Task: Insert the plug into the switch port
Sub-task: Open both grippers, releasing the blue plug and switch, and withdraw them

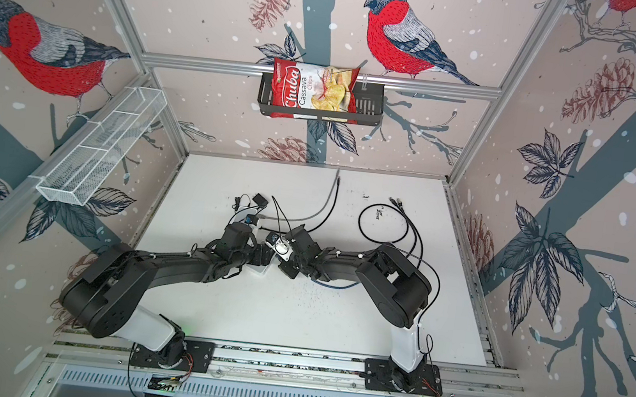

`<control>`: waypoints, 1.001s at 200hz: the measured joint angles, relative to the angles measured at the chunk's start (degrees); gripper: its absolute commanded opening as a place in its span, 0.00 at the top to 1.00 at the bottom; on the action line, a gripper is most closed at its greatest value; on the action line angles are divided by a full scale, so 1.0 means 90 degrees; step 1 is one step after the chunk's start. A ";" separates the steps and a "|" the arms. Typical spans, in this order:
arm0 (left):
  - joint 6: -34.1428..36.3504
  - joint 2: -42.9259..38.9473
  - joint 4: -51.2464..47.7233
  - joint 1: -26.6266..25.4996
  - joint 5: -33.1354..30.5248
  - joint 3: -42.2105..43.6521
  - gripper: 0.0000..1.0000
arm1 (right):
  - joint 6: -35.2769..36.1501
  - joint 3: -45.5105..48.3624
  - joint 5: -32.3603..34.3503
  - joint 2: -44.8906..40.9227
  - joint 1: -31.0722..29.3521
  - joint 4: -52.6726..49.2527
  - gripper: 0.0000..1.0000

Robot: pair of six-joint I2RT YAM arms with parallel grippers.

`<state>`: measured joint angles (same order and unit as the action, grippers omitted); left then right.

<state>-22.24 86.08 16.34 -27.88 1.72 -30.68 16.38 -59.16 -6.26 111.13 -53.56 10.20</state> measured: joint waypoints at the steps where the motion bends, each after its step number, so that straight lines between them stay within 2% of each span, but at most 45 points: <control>1: 0.0002 0.0000 -0.0007 0.0002 -0.0015 -0.0002 0.03 | 0.0010 -0.0007 0.0005 0.0007 0.0000 0.0000 0.92; 43: 0.0017 -0.0160 -0.0376 0.0114 -0.0549 -0.0109 0.03 | 0.0165 -0.0250 0.0095 0.0197 -0.0005 0.0005 0.89; 91: 0.0092 -0.0670 -0.0627 0.0202 -0.1035 -0.0131 0.03 | 0.0376 -0.0478 0.0112 0.0221 -0.0005 0.0175 0.71; 136: 0.0066 -0.0971 -0.0702 0.0274 -0.1333 -0.0134 0.03 | 0.0342 -0.0566 0.0126 0.0061 0.0087 0.0092 0.63; 146: 0.0012 -0.1056 -0.0663 0.0282 -0.1343 -0.0153 0.03 | 0.0311 -0.0563 0.0219 -0.0017 0.0143 -0.0102 0.54; 148: 0.0015 -0.1076 -0.0651 0.0282 -0.1348 -0.0155 0.03 | 0.0304 -0.0561 0.0219 -0.0036 0.0155 -0.0143 0.41; 150: 0.0012 -0.1098 -0.0636 0.0282 -0.1353 -0.0155 0.03 | 0.0296 -0.0561 0.0219 -0.0063 0.0170 -0.0175 0.14; 151: 0.0012 -0.1103 -0.0631 0.0282 -0.1355 -0.0158 0.03 | 0.0279 -0.0559 0.0221 -0.0080 0.0180 -0.0194 0.07; 153: 0.0015 -0.1122 -0.0605 0.0282 -0.1360 -0.0158 0.03 | 0.0255 -0.0556 0.0228 -0.0107 0.0192 -0.0211 0.01; 200: 0.0194 -0.1717 -0.0486 0.0233 -0.1358 -0.0143 0.02 | -0.0544 -0.0780 0.0969 -0.0925 0.0554 -0.0566 0.01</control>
<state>-20.49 70.63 11.97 -25.78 -10.50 -31.97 11.49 -66.17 2.46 102.80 -48.58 5.10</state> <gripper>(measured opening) 0.982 0.998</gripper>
